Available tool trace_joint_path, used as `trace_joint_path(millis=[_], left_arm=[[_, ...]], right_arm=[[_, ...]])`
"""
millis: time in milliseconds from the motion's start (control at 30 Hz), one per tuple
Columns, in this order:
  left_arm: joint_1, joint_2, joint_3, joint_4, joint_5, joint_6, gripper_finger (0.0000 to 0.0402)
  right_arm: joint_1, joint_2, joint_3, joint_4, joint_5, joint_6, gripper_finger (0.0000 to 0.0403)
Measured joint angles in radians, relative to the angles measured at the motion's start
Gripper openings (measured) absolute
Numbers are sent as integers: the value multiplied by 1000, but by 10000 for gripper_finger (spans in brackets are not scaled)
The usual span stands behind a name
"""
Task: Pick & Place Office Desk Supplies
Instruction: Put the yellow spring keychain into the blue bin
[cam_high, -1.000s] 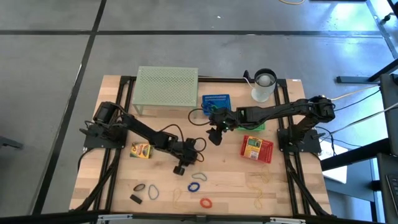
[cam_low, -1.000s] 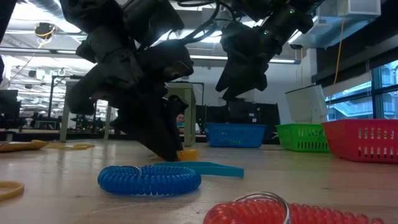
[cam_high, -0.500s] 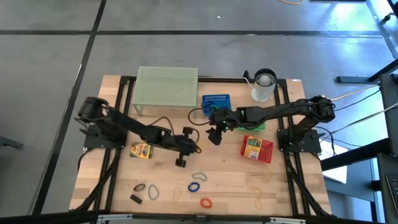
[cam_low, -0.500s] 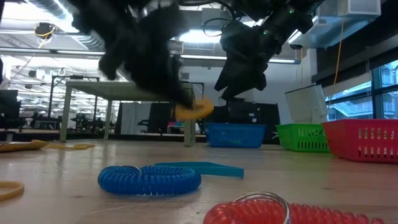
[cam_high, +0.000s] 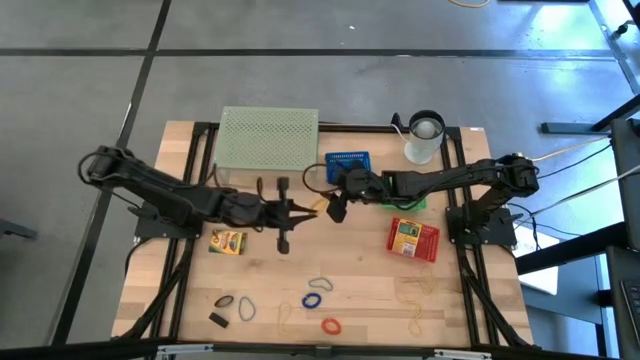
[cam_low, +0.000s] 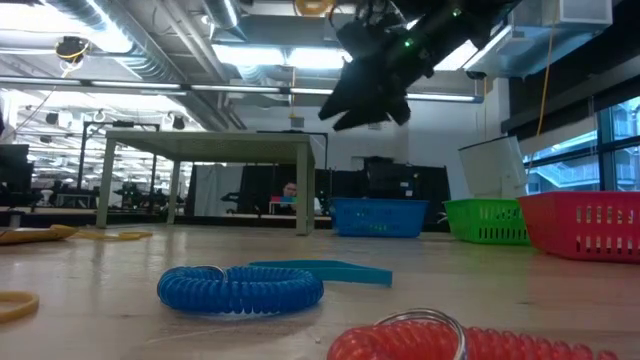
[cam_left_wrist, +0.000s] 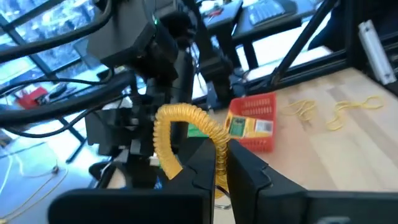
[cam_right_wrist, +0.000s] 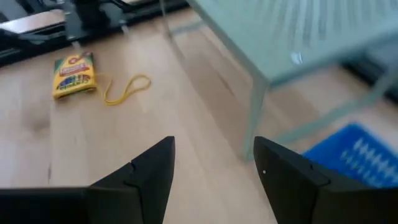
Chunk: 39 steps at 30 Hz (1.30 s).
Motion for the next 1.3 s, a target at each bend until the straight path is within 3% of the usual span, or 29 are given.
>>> trace_joint_path(millis=[233, 433, 800, 1033, 1300], left_arm=[[-55, -24, 1, -35, 6, -40, 17], [-94, -23, 1, -83, 15, -106, 17], [-96, -24, -28, -68, 190, -199, 18], [-54, -20, -61, -56, 200, -241, 18], [-32, -20, -61, -45, 201, -241, 18]], right_arm=[[84, 0, 0, 145, -83, -412, 219], [167, 0, 0, 209, -104, -589, 219], [246, 0, 0, 263, -107, -619, 219], [259, 0, 0, 299, -185, -619, 219], [259, 0, 0, 298, -166, -511, 219]])
